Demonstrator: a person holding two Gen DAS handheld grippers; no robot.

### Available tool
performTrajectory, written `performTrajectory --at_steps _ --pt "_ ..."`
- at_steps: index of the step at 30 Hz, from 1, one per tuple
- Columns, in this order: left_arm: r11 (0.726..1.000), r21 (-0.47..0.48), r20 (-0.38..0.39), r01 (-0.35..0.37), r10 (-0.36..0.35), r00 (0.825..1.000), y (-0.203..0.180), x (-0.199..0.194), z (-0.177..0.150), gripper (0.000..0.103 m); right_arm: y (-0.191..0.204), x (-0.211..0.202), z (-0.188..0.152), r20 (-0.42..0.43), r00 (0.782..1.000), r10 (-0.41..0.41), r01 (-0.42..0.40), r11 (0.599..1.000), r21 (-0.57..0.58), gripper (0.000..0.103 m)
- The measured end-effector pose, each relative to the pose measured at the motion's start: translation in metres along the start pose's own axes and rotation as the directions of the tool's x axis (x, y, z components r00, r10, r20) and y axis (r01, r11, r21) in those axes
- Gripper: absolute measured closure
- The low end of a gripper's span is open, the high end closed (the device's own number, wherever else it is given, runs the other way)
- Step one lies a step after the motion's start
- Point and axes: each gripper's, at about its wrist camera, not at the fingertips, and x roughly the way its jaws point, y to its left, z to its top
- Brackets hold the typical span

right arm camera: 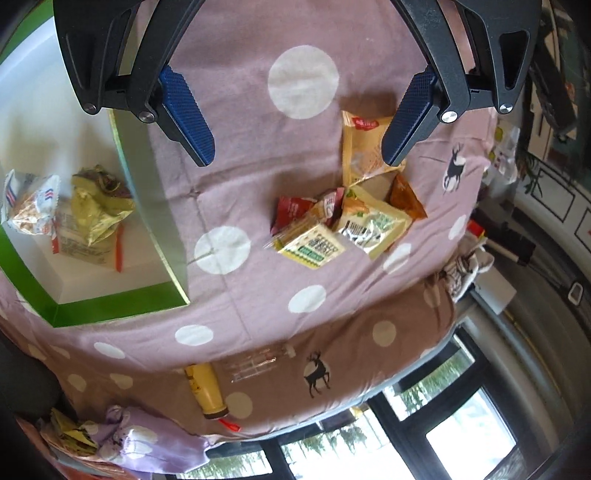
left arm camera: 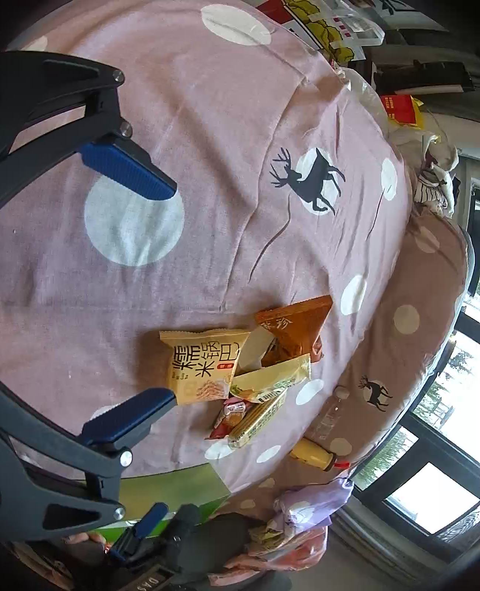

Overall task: Organize snacks
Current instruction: 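Move the right tool back to the snack pile over the yellow rice-cracker bag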

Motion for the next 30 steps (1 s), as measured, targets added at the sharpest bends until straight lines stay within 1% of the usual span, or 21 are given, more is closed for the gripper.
performTrajectory --at_steps 1,3,4,6,8,9,11,13,14,15,17,18,19,22,23,24,26,28,30 --pt "1.000 -0.012 0.008 -0.015 0.015 1.000 0.004 -0.002 0.001 0.001 0.009 0.007 -0.001 -0.023 1.000 0.001 -0.001 1.000 -0.018 0.011" --pt "0.997 -0.030 0.029 -0.074 0.075 0.997 0.013 -0.006 0.005 0.001 0.025 0.021 -0.002 -0.068 0.998 0.007 -0.009 0.999 -0.035 0.011" --pt "0.995 -0.039 0.033 -0.092 0.093 0.995 0.017 -0.007 0.006 0.001 0.033 0.029 -0.003 -0.092 0.996 0.015 -0.019 0.999 -0.044 0.011" --pt "0.993 -0.066 0.041 -0.101 0.104 0.994 0.026 -0.011 0.009 0.001 0.047 0.046 -0.005 -0.137 0.990 0.025 -0.032 0.998 -0.049 0.011" --pt "0.990 -0.091 0.055 -0.103 0.108 0.993 0.034 -0.016 0.011 0.001 0.061 0.062 -0.009 -0.175 0.984 0.011 -0.023 0.998 -0.065 0.011" --pt "0.990 -0.100 0.058 -0.104 0.110 0.992 0.037 -0.017 0.011 0.001 0.070 0.069 -0.010 -0.186 0.982 -0.004 -0.012 0.996 -0.087 0.011" --pt "0.989 -0.113 0.057 -0.100 0.107 0.993 0.042 -0.019 0.013 0.001 0.084 0.080 -0.010 -0.181 0.982 -0.048 0.021 0.989 -0.150 0.011" --pt "0.989 -0.120 0.052 -0.091 0.097 0.994 0.045 -0.019 0.014 0.001 0.093 0.092 -0.009 -0.157 0.978 -0.141 0.107 0.973 -0.204 0.011" --pt "0.989 -0.121 0.049 -0.089 0.095 0.994 0.045 -0.019 0.014 0.001 0.095 0.097 -0.009 -0.152 0.974 -0.166 0.132 0.968 -0.213 0.011" --pt "0.989 -0.119 0.047 -0.087 0.093 0.995 0.044 -0.018 0.015 0.001 0.095 0.102 -0.009 -0.161 0.973 -0.167 0.130 0.968 -0.217 0.011" --pt "0.990 -0.114 0.046 -0.084 0.089 0.995 0.043 -0.018 0.015 0.001 0.092 0.112 -0.012 -0.205 0.971 -0.126 0.082 0.975 -0.207 0.011" --pt "0.991 -0.110 0.046 -0.081 0.087 0.995 0.042 -0.018 0.016 0.001 0.090 0.116 -0.014 -0.216 0.970 -0.114 0.069 0.977 -0.202 0.012" --pt "0.991 -0.104 0.046 -0.081 0.086 0.995 0.040 -0.017 0.015 0.001 0.088 0.117 -0.015 -0.216 0.969 -0.117 0.073 0.977 -0.200 0.014" --pt "0.992 -0.088 0.043 -0.085 0.089 0.995 0.036 -0.016 0.015 0.001 0.087 0.113 -0.020 -0.175 0.978 -0.111 0.067 0.969 -0.237 0.030" --pt "0.993 -0.083 0.041 -0.088 0.092 0.995 0.035 -0.015 0.014 0.001 0.086 0.109 -0.022 -0.164 0.981 -0.107 0.066 0.968 -0.242 0.037" --pt "0.993 -0.078 0.039 -0.091 0.094 0.995 0.034 -0.015 0.014 0.001 0.085 0.107 -0.021 -0.163 0.981 -0.102 0.062 0.971 -0.230 0.042" --pt "0.993 -0.071 0.037 -0.092 0.095 0.995 0.032 -0.014 0.013 0.001 0.078 0.100 -0.022 -0.180 0.981 -0.076 0.040 0.980 -0.195 0.043" --pt "0.994 -0.064 0.032 -0.092 0.094 0.995 0.029 -0.013 0.012 0.001 0.070 0.092 -0.025 -0.211 0.977 -0.032 -0.004 0.986 -0.168 0.043" --pt "0.995 -0.054 0.026 -0.089 0.090 0.996 0.025 -0.011 0.010 0.001 0.062 0.078 -0.031 -0.226 0.974 -0.020 -0.017 0.987 -0.161 0.043"
